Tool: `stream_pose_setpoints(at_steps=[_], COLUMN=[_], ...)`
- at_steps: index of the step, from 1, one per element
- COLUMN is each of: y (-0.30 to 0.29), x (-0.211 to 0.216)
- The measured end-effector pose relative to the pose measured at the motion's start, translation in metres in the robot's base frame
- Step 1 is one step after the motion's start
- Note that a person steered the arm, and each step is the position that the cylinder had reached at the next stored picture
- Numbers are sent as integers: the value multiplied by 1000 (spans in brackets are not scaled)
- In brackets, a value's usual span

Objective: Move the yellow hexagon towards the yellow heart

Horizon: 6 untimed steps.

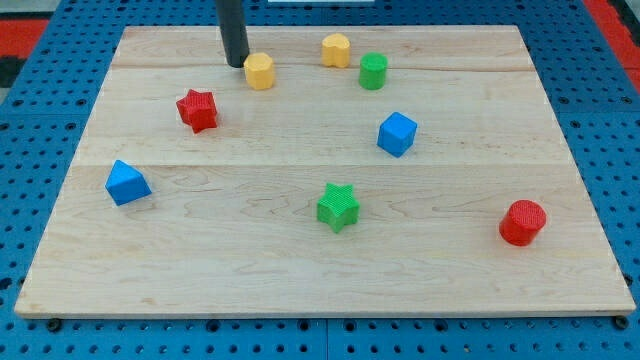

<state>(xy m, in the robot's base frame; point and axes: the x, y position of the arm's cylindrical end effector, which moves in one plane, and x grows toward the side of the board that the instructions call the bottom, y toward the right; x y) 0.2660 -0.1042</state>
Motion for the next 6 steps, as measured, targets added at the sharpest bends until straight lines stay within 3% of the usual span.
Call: stream_pose_setpoints(at_steps=[2,6], y=[-33,-23], x=[8,55])
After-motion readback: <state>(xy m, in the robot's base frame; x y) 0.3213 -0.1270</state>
